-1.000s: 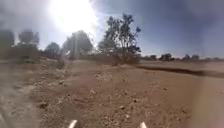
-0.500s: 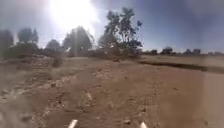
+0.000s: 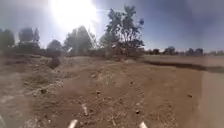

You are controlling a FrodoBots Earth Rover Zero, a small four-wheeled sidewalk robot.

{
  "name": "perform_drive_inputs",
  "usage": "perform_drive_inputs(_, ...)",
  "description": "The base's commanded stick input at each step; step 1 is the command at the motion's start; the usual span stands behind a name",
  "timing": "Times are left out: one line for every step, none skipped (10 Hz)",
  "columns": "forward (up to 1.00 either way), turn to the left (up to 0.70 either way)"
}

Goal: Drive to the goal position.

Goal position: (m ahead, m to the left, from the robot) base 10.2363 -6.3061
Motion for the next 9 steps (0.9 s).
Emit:
perform_drive_inputs(0.7,0.0)
perform_drive_inputs(0.7,0.0)
perform_drive_inputs(0.7,0.0)
perform_drive_inputs(0.7,-0.18)
perform_drive_inputs(0.7,-0.27)
perform_drive_inputs(0.7,-0.27)
perform_drive_inputs(0.7,-0.27)
perform_drive_inputs(0.7,-0.27)
perform_drive_inputs(0.7,-0.27)
